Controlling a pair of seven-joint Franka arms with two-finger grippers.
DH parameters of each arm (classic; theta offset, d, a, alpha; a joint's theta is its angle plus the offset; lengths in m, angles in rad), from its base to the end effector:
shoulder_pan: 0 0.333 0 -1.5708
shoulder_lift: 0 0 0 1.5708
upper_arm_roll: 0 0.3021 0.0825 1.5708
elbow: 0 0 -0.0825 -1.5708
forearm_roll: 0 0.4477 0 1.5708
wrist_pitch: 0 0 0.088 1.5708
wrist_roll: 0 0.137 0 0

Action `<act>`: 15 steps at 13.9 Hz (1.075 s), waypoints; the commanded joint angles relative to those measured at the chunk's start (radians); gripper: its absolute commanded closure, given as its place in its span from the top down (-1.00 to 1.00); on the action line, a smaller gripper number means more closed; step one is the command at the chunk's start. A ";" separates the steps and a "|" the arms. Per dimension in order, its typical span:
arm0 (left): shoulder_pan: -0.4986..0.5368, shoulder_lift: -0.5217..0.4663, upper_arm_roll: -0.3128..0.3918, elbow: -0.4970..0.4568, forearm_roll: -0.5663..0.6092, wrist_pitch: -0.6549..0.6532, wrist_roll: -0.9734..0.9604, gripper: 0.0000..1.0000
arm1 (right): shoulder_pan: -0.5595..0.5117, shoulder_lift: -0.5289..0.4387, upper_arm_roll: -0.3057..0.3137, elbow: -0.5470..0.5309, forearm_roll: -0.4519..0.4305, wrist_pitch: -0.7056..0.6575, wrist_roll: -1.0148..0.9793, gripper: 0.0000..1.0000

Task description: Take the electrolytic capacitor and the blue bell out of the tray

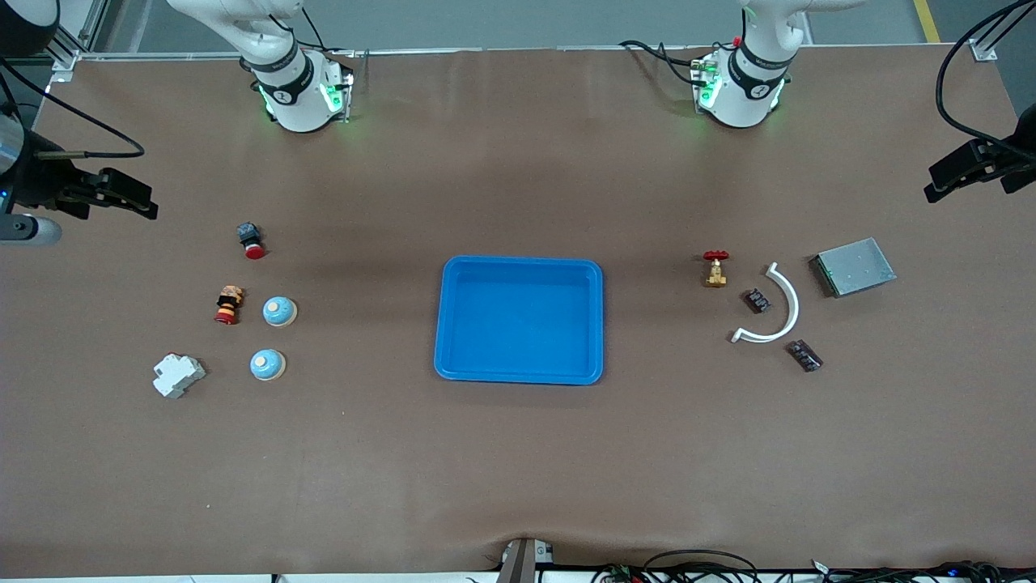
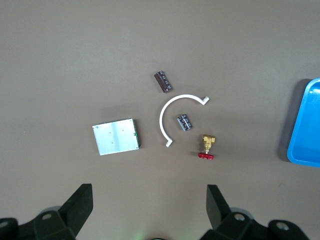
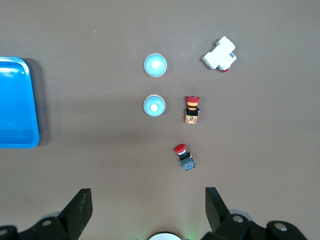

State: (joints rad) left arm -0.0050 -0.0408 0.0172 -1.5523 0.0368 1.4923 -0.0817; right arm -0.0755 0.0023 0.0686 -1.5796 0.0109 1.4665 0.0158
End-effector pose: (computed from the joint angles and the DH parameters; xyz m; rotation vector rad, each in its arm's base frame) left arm 0.5974 0.0128 0.6085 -3.1012 -0.1496 0.0279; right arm 0.6034 -0.0026 0.5662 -3.1256 0.0347 0.1806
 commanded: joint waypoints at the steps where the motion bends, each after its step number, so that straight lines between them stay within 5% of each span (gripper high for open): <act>1: 0.005 -0.011 0.003 0.001 -0.020 -0.006 0.020 1.00 | -0.007 -0.007 -0.003 0.012 -0.014 -0.018 -0.023 1.00; 15: 0.005 -0.004 0.003 0.018 -0.017 -0.006 0.016 1.00 | -0.007 -0.024 -0.012 0.050 -0.017 -0.035 -0.026 1.00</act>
